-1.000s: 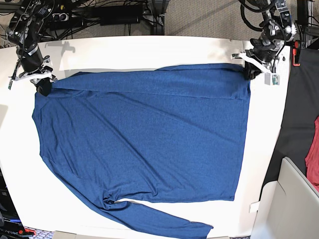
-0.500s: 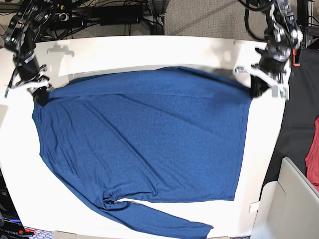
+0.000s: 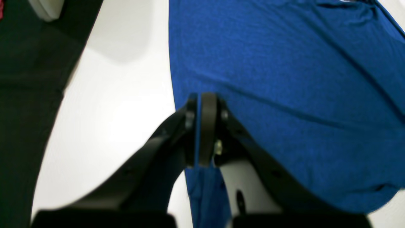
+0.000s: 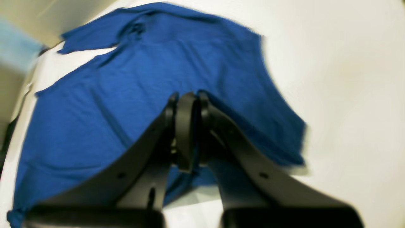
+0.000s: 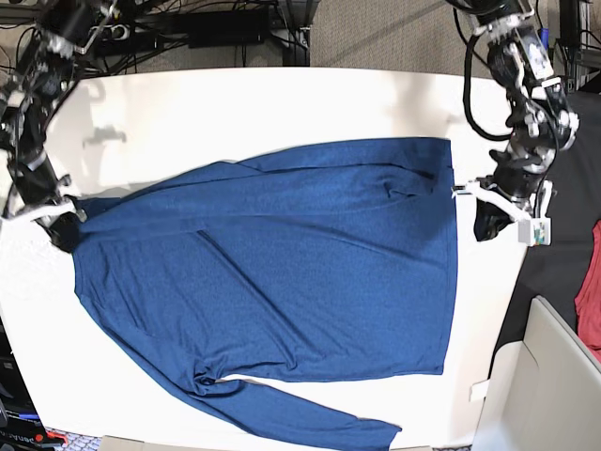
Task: Fold the T-shirt properly
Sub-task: 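Drag the held hem across the shirt body with both grippers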
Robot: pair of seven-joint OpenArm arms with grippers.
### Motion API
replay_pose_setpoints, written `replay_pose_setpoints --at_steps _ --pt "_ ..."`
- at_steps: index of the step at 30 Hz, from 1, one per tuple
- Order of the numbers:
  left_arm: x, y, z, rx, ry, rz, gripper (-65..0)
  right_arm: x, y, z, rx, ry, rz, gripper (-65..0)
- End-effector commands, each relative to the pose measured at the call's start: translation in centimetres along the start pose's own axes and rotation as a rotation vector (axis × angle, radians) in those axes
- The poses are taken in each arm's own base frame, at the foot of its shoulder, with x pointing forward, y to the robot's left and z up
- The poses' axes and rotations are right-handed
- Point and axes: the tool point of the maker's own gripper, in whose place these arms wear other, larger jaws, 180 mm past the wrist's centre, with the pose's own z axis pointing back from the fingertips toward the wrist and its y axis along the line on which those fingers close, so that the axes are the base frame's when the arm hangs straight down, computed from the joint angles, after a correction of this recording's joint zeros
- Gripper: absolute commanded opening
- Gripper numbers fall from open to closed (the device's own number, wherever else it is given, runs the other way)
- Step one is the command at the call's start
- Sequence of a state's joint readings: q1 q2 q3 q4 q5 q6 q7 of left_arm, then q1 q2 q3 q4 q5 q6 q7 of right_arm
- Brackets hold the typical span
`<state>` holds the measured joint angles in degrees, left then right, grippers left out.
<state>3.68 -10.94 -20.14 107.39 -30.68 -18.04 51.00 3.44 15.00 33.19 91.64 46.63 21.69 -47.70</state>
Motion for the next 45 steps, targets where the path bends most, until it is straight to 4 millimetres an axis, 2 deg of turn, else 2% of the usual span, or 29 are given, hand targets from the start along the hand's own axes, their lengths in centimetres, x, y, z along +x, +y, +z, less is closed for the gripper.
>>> replay_pose_setpoints --at_steps 1,5,9,11,15,18,21,26,29,32,38,45 --pt "1.3 0.0 -0.2 -0.009 -0.043 0.001 -65.0 2.1 0.4 -0.4 0.026 -0.053 0.019 -65.0" --pt "0.7 0.2 0.0 -0.004 -0.029 0.004 -65.0 1.5 1.0 -1.9 0.055 -0.009 0.028 -65.0" --pt "-3.3 0.6 1.4 0.012 0.066 0.003 -63.8 0.1 0.8 -1.6 0.053 0.021 0.023 -65.0" --pt "-5.9 1.0 2.6 0.024 0.128 0.008 -59.8 -0.4 0.7 -1.4 0.051 0.031 0.018 -65.0" --pt "-8.6 0.5 4.3 0.015 0.194 0.006 -47.8 -1.5 0.8 -1.3 0.052 0.045 0.001 -65.0" --pt "-9.0 0.0 4.7 -0.019 0.193 0.058 -40.2 -1.2 1.1 -1.1 0.058 0.036 0.011 -65.0" --pt "-9.6 -0.5 4.6 -0.05 0.2 0.105 -36.6 -0.8 1.5 -0.9 0.064 0.025 0.027 -65.0" --pt "-12.1 -0.3 4.5 -0.064 0.28 0.172 -36.2 -0.2 2.1 -0.5 0.073 0.009 0.047 -65.0" --pt "-13.0 -0.1 4.3 -0.063 0.302 0.198 -36.2 -0.7 1.9 -0.3 0.069 0.021 0.047 -65.0" --pt "-13.4 -0.1 4.2 -0.064 0.31 0.207 -36.2 -1.1 1.6 -0.1 0.061 0.028 0.044 -65.0" --pt "-14.8 -1.8 2.9 -0.105 0.346 0.241 -36.1 -1.1 1.7 -0.2 0.063 0.03 0.045 -65.0" --pt "-14.5 -2.7 0.5 -0.128 0.329 0.308 -37.3 -1.0 2.1 -0.1 0.081 0.021 0.027 -65.0"
